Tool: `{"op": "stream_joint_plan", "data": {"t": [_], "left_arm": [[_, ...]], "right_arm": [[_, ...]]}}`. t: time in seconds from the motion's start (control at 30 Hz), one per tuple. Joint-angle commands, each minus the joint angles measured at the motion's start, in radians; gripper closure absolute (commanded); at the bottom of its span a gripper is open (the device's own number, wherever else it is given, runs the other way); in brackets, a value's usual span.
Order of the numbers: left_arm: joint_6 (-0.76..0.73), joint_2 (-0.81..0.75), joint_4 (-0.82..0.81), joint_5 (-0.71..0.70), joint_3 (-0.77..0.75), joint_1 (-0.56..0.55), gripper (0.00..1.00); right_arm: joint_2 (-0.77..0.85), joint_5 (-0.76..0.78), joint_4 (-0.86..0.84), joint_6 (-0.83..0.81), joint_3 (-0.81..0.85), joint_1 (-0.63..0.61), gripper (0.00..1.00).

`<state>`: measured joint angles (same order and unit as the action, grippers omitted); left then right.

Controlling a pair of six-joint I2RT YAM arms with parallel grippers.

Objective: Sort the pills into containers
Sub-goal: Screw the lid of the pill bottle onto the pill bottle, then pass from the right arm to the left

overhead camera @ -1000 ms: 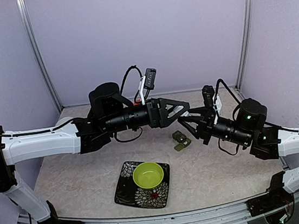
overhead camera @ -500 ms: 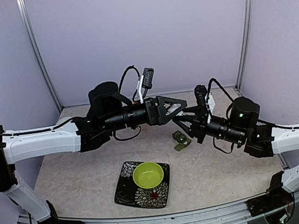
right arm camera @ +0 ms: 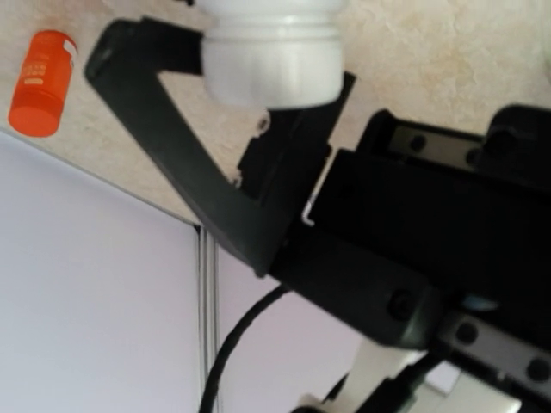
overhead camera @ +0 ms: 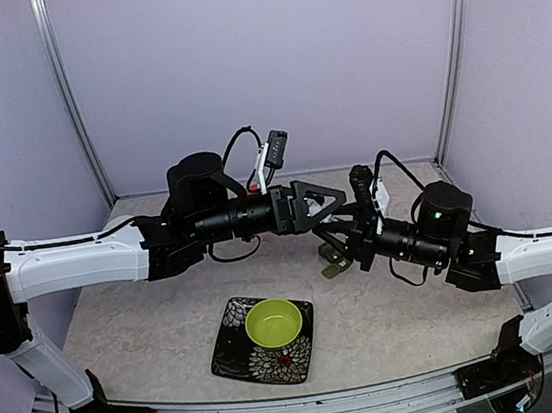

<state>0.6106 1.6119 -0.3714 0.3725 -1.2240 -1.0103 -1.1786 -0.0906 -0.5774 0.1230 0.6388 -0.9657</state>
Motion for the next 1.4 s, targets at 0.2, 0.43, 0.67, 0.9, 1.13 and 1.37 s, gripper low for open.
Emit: {"op": "stream_joint_plan", "data": {"t": [0.2,0.43,0.67,0.9,1.13,1.37], "left_arm": [[0.103,-0.002,0.019,0.020,-0.026,0.025,0.26],[0.127,-0.003,0.016,0.027,-0.015,0.041,0.43],[0.121,0.024,0.064,0.031,-0.045,0.031,0.39],[0.119,0.032,0.104,-0.003,-0.050,0.032,0.39],[0.127,0.034,0.097,0.001,-0.042,0.039,0.45],[0.136,0.021,0.069,0.009,-0.025,0.045,0.46]], "right_arm": [[0.063,0.098,0.145,-0.123,0.032,-0.007,1.00],[0.089,0.129,0.143,-0.124,0.005,-0.008,1.00],[0.097,0.150,0.151,-0.123,0.016,-0.008,1.00],[0.107,0.117,0.133,-0.134,0.017,-0.008,1.00],[0.106,0.117,0.136,-0.144,0.019,-0.013,1.00],[0.099,0.120,0.140,-0.141,0.011,-0.012,1.00]]}}
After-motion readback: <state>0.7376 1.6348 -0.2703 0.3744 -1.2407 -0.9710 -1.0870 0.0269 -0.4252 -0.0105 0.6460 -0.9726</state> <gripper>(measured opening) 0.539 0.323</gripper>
